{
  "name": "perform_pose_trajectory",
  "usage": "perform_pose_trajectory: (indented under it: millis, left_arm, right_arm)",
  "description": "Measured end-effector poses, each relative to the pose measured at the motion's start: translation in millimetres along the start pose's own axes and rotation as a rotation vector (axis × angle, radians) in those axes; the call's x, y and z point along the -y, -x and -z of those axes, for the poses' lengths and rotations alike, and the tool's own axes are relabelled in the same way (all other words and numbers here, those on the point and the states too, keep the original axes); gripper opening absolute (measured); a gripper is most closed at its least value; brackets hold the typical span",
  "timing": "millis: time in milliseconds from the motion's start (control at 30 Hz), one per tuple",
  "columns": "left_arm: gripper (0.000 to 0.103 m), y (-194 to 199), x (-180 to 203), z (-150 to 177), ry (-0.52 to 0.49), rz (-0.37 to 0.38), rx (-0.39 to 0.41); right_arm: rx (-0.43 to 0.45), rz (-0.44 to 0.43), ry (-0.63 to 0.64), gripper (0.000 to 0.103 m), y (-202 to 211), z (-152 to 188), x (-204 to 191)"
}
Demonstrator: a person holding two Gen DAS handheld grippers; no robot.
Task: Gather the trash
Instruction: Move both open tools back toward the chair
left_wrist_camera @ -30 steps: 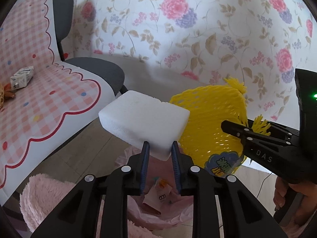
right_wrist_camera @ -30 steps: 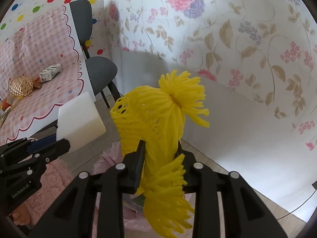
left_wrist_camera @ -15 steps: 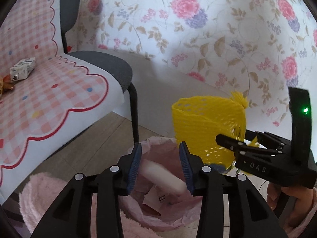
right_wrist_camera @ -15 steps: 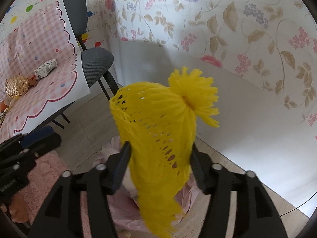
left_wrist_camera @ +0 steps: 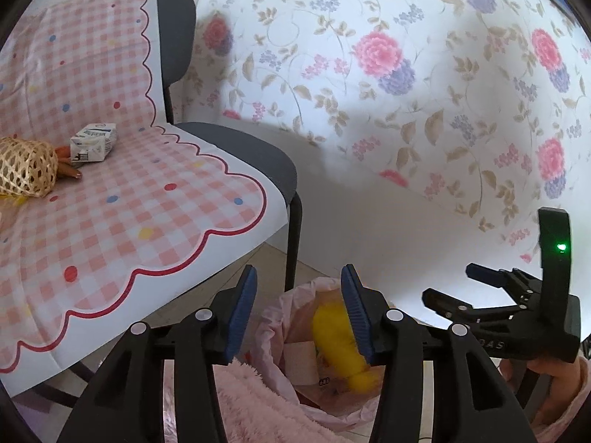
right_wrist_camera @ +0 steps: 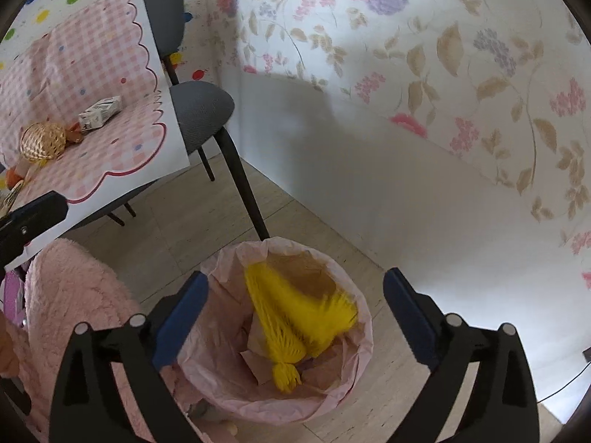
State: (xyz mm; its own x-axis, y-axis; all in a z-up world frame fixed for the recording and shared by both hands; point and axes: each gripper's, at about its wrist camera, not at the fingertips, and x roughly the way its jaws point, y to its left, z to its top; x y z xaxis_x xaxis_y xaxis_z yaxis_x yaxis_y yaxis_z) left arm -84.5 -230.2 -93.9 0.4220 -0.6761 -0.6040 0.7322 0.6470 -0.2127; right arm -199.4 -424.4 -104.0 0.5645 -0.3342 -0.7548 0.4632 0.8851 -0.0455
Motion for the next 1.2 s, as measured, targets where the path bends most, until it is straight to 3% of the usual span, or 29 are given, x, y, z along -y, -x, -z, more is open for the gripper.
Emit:
perform_pose_trajectory:
  millis: [367,667,867,967,1067,1133,1200]
  left_arm:
    - [0.052,15.0,-15.0,-0.1,0.018,-0.060,0.006]
    - [0.056,57.9,-74.0,-17.8,0.104,-0.206,0.080]
    - [0.061,86.7,-121.5,-22.9,0.187,-0.321,0.114]
    - [0.064,100.9,-145.4,-19.4,0.235,-0.377,0.120]
    - [0.069,118.4,-170.5,-14.9,0.289,-0.436,0.129]
    - [0.069,132.6,-186.2,-11.8,0.318,-0.484,0.133]
    - [0.070,143.8,-197.3,-9.6,0.327,-0.529,0.132]
  right_arm:
    - [0.083,-0.065,0.007,0.094,25.4,-14.7,-12.3]
    - [0.164,-0.165,0.085,0.094,29.1,-56.6,-52.3]
    - [0.207,-0.247,0.169,0.090,27.1,-87.2,-99.2]
    - [0.213,-0.279,0.210,0.083,24.7,-97.7,-122.2]
    - [0.215,-0.309,0.277,0.068,21.0,-109.6,-155.1]
    - [0.218,-0.324,0.315,0.049,20.0,-114.7,-174.7]
    - [0.215,-0.354,0.340,0.037,18.5,-120.7,-193.2]
